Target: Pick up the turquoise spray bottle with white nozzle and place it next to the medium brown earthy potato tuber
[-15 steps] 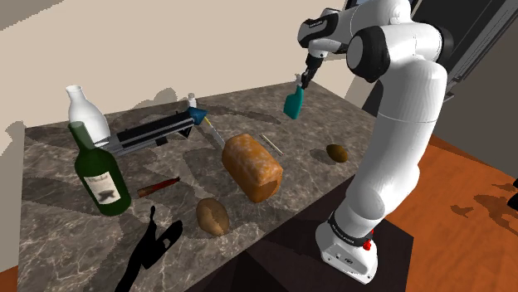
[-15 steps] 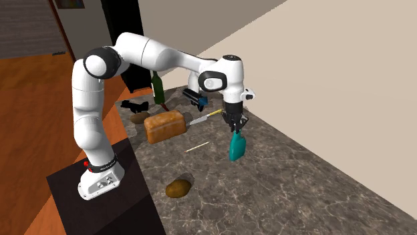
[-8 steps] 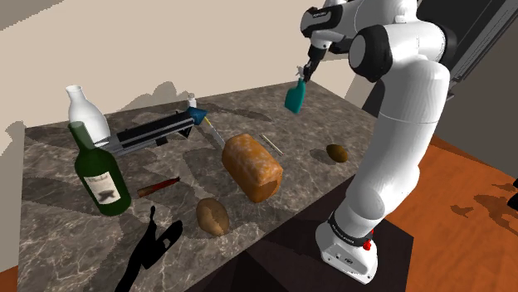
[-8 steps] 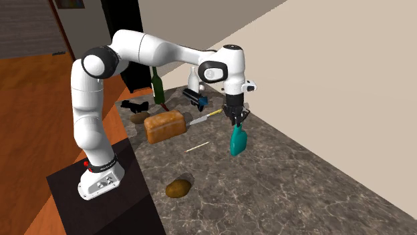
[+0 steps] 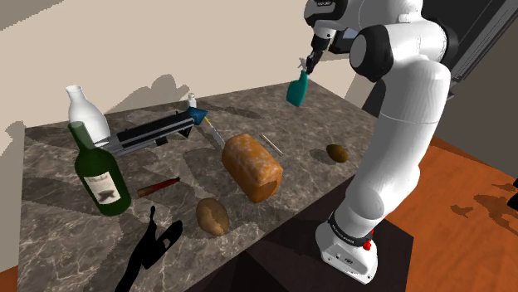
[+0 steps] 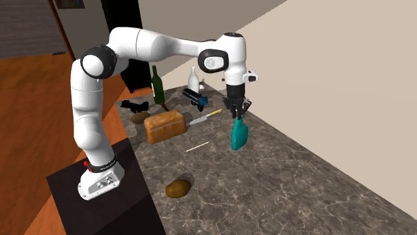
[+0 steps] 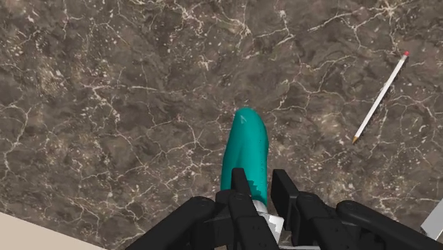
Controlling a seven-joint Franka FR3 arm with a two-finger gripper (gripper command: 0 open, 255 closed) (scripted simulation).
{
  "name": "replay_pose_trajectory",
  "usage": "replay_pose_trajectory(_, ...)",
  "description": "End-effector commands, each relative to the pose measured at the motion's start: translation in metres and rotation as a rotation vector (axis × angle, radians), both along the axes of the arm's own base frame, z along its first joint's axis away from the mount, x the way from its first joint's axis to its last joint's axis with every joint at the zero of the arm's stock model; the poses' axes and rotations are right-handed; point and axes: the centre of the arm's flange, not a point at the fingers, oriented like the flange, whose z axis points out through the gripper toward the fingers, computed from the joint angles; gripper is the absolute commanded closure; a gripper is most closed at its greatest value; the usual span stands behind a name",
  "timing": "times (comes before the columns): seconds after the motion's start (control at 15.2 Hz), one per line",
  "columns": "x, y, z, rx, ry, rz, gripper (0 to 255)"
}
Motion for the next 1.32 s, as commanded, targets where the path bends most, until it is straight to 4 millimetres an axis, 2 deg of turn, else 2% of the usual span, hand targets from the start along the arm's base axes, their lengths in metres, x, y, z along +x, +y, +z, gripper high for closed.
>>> replay_pose_trajectory(0.0,0.000,0.000,0.011,0.000,0.000,0.000,255)
replay_pose_trajectory(0.2,0.000,0.000,0.027,0.000,0.000,0.000,255)
replay_pose_trajectory(1.25,-0.001,0.207,0.073,0.000,0.000,0.000,255)
